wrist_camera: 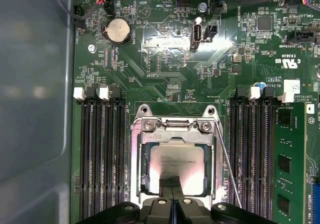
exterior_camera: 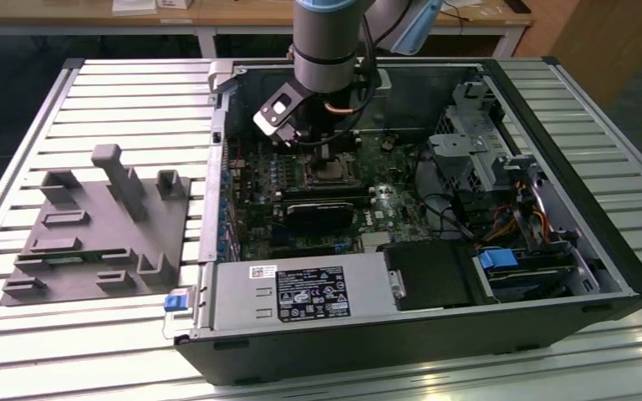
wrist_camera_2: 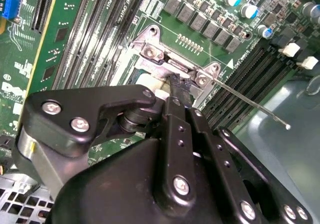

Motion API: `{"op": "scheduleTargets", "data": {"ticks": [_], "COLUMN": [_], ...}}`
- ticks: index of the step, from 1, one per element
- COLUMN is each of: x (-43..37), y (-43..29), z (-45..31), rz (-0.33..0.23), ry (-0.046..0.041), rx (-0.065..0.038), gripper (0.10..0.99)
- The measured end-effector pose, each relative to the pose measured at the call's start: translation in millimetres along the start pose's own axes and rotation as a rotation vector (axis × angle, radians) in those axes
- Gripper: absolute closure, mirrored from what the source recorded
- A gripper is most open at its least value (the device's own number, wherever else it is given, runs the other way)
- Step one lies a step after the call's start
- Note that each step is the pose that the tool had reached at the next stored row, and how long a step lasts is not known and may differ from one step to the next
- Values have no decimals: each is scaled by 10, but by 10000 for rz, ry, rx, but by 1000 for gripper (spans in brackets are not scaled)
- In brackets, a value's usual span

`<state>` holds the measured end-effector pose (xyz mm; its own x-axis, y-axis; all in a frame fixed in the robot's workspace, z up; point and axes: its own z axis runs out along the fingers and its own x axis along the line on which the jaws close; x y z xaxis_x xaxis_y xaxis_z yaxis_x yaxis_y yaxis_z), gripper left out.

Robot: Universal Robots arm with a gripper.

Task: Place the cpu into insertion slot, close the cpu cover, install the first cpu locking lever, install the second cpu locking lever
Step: 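Close the cpu cover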

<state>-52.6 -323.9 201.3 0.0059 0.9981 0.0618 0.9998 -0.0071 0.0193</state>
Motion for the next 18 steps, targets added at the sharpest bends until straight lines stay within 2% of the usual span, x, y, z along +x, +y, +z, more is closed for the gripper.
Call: {"op": "scheduleTargets", "data": {"ticks": [3,6,15,18], "x": [2,2,3,3], "y": [0,11,120,133], "z": [-41,-42,-41,-41], "rz": [1,-1,2,2], "ry": [-3,0,-2,2], "rx": [2,2,17,21], "gripper": [969,969,969,969]}}
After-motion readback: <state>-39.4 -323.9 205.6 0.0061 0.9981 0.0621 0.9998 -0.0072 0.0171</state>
